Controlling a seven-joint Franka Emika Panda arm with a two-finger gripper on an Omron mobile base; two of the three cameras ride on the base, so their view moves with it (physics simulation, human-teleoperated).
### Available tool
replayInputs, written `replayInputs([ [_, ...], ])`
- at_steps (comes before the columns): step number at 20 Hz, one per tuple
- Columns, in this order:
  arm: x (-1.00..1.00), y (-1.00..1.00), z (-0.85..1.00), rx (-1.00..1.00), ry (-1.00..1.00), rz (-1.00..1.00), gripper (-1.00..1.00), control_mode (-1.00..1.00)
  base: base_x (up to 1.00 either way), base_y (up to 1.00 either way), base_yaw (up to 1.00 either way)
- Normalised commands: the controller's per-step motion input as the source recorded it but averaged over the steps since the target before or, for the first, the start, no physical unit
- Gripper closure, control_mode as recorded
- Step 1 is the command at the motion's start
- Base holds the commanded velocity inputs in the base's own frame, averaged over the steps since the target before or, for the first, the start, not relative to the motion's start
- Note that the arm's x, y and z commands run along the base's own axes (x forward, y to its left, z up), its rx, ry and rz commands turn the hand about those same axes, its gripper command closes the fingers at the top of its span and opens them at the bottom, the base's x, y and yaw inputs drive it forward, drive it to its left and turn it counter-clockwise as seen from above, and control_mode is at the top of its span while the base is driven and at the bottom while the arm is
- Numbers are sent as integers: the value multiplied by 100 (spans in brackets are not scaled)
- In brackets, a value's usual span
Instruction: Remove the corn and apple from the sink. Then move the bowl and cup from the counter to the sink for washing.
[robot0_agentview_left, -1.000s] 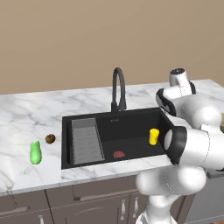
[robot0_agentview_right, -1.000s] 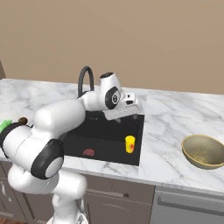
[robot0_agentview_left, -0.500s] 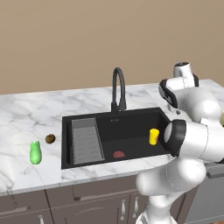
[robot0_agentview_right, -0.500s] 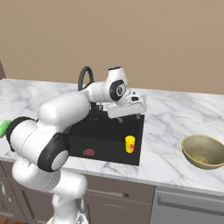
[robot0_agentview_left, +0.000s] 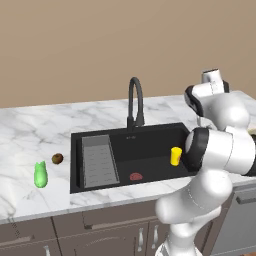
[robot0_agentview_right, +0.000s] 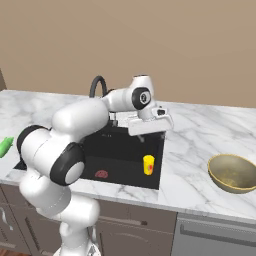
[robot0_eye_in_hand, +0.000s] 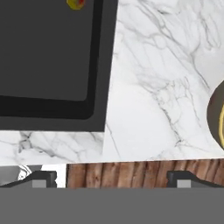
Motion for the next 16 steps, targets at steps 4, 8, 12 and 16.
replayInputs([
  [4,-11,-24,0,3,6,0,-100,-100,0,0,0],
  [8,-7,-18,0,0,3,0,-100,-100,0,0,0],
  [12,-5,-22,-1,3,5,0,-100,-100,0,0,0],
  [16,-5,-25,-7,6,1,0,-100,-100,0,0,0],
])
